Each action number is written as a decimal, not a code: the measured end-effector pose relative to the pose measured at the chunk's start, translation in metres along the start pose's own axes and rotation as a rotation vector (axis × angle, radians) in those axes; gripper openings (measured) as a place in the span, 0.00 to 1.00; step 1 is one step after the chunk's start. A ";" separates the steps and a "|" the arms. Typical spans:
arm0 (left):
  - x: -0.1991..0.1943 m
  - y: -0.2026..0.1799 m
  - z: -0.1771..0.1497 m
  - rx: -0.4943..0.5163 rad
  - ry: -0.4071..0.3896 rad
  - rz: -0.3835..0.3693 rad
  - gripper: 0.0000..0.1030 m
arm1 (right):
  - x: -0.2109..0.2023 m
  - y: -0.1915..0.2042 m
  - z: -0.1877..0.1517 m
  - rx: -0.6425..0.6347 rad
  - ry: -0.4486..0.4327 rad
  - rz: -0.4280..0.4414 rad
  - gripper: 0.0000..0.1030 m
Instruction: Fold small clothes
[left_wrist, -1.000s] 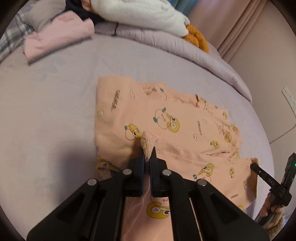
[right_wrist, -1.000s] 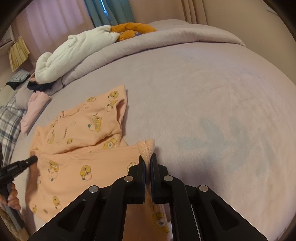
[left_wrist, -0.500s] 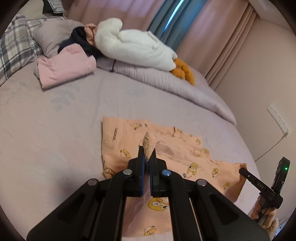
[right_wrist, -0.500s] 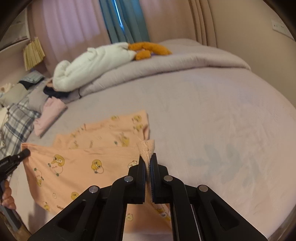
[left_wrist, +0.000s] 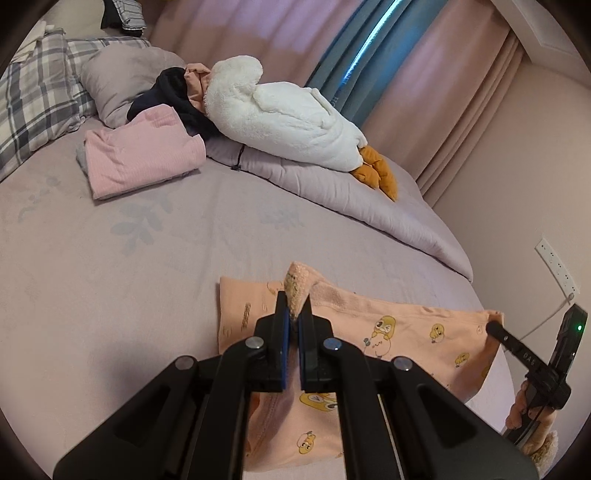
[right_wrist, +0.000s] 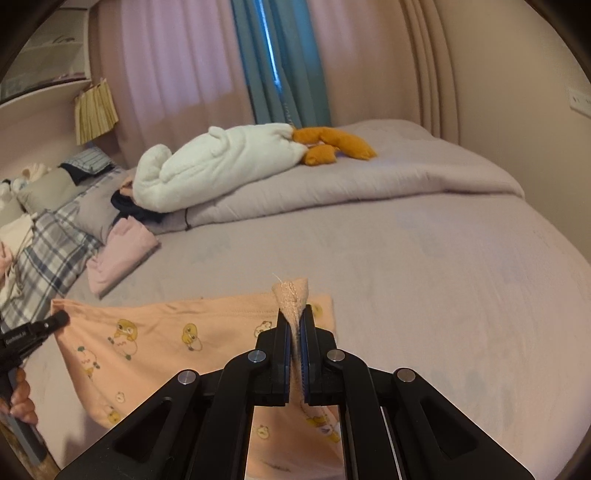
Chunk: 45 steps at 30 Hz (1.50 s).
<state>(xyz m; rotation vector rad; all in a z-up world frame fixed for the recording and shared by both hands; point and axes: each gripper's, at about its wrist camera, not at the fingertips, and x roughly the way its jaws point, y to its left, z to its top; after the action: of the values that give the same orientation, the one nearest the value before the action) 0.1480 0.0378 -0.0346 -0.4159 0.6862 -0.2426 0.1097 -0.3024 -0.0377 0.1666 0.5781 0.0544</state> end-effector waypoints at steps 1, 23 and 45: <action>0.006 0.000 0.004 0.006 0.001 0.010 0.03 | 0.008 0.001 0.007 -0.004 -0.002 0.001 0.04; 0.150 0.038 0.024 0.003 0.177 0.154 0.04 | 0.157 -0.023 0.002 0.032 0.230 -0.066 0.04; 0.192 0.057 -0.002 0.044 0.283 0.284 0.08 | 0.199 -0.032 -0.018 0.029 0.316 -0.124 0.04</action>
<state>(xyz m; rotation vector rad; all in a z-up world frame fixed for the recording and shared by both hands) 0.2953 0.0207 -0.1688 -0.2389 1.0051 -0.0470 0.2663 -0.3115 -0.1656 0.1509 0.9035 -0.0491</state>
